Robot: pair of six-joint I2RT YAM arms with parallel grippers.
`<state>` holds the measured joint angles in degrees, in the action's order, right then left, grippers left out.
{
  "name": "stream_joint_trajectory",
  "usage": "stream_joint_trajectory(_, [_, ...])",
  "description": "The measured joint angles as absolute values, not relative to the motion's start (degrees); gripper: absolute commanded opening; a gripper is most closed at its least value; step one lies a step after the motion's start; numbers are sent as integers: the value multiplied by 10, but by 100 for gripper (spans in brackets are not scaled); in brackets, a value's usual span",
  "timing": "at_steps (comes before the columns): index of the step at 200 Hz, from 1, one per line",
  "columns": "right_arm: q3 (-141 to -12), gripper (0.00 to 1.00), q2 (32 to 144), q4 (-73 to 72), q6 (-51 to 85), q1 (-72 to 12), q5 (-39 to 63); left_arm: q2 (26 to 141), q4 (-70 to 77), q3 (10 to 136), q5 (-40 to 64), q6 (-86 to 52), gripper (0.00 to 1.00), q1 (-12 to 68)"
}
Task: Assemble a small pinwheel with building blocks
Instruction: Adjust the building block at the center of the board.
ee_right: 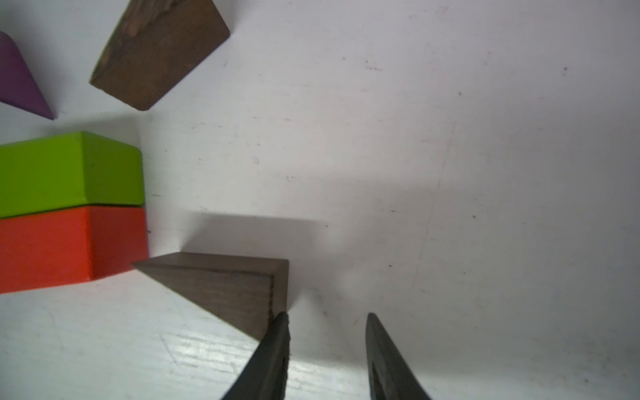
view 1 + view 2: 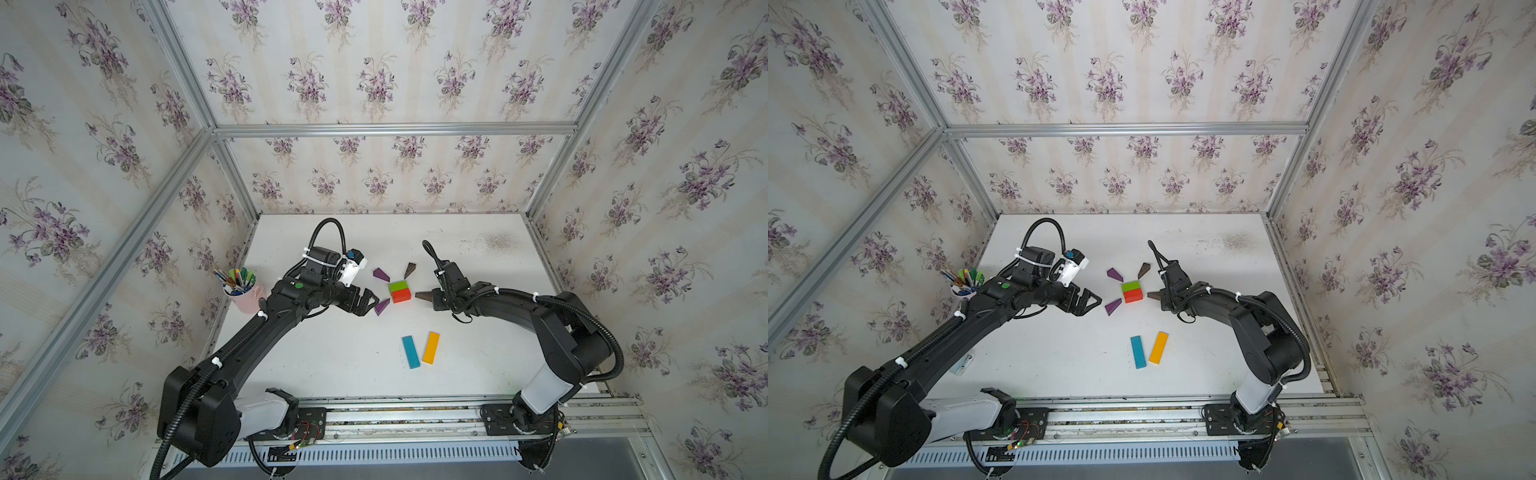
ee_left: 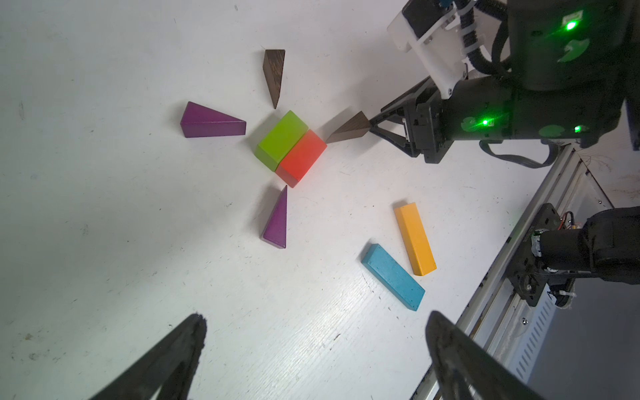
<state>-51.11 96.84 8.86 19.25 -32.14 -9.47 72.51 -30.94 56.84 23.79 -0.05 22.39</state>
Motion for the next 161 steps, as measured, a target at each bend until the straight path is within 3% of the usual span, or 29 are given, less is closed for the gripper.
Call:
stream_joint_trajectory(117, [-519, 40, 967, 87, 182, -319, -102, 727, -309, 572, 240, 0, 99, 223])
stream_joint_trajectory(161, [-484, 52, 882, 93, 180, -319, -140, 714, -310, 571, 239, -1, 100, 223])
